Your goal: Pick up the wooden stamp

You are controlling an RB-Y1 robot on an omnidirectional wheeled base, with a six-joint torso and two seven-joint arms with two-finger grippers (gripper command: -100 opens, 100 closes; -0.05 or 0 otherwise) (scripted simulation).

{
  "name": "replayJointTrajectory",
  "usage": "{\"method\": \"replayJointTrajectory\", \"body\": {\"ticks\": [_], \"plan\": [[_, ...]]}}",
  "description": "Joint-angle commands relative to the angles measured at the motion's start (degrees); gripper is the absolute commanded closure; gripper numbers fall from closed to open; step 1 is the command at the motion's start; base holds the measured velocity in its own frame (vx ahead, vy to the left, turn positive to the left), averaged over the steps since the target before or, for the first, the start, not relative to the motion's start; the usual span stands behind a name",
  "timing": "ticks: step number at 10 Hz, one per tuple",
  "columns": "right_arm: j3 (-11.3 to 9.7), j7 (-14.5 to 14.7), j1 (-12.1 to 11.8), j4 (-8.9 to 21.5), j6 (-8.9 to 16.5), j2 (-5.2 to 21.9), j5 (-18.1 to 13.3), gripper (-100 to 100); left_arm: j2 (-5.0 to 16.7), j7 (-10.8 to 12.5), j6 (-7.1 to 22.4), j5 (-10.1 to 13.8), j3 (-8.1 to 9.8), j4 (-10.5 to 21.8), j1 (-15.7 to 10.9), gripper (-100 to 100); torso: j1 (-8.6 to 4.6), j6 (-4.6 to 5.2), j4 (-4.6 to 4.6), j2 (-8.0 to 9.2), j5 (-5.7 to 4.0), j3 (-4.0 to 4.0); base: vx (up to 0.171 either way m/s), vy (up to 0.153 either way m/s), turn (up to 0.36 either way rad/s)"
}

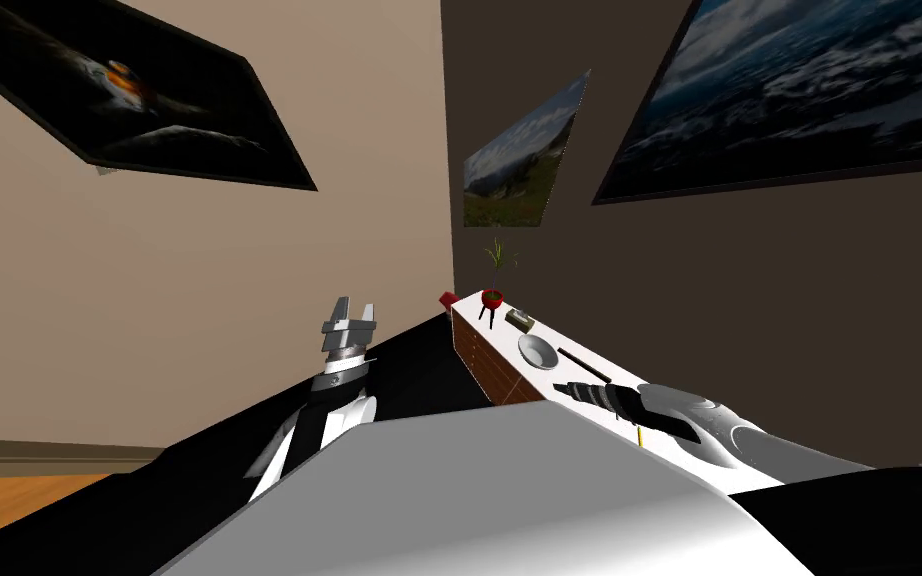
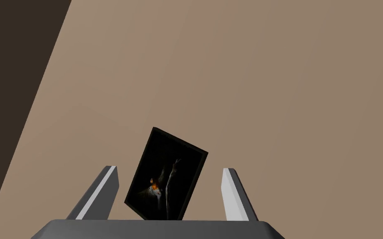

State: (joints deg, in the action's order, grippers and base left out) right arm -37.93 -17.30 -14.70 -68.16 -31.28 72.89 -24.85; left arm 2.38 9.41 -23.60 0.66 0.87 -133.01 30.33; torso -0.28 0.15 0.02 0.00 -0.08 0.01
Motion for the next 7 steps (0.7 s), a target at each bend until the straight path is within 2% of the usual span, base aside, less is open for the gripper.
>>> {"method": "replayJointTrajectory", "body": {"ticks": [1,2,3,4,5,6,7], "plan": [[-2.1,0.1,0.9,2.9,-0.7,1.7,-0.9,-100,0.0,0.0,0.0,0.0,0.0,0.0,0.0,0,0.0,0.0,0.0,0.0,0.0,0.0,-0.02,-0.043,0.36],[-4.1,0.0,1.7,4.7,-1.0,3.3,-1.7,-100,0.0,0.0,0.0,0.0,-0.01,0.0,0.0,0,-0.01,-0.12,-0.01,-0.03,0.02,-0.02,-0.051,-0.112,0.528],[-4.1,0.0,1.7,5.6,-1.0,3.3,-1.7,-100,0.0,0.0,0.0,0.0,0.0,0.0,0.0,0,-0.21,-0.1,0.01,0.04,0.0,0.02,-0.054,-0.105,0.271],[-6.1,-0.1,2.4,7.5,-1.3,4.7,-2.5,-100,0.0,0.0,0.0,0.0,0.0,0.0,0.0,0,-0.22,-0.03,0.01,0.05,-0.04,0.03,-0.062,-0.09,0.323],[-6.1,-0.1,2.4,8.3,-1.3,4.7,-2.5,-100,0.0,0.0,0.0,0.0,0.0,0.0,0.0,0,-0.2,-0.07,0.02,0.08,-0.03,0.04,-0.047,-0.063,0.233],[-8.0,-0.1,3.1,10.2,-1.6,5.9,-3.2,-100,0.0,0.0,0.0,0.0,0.0,0.0,0.0,0,-0.1,-0.01,0.01,0.05,-0.02,0.03,-0.046,-0.063,0.395],[-8.0,-0.1,3.1,10.5,-1.6,5.9,-3.2,-100,0.0,0.0,0.0,0.0,0.0,0.0,0.0,0,-0.1,-0.08,0.01,0.02,0.0,0.01,-0.038,-0.066,0.19]]}}
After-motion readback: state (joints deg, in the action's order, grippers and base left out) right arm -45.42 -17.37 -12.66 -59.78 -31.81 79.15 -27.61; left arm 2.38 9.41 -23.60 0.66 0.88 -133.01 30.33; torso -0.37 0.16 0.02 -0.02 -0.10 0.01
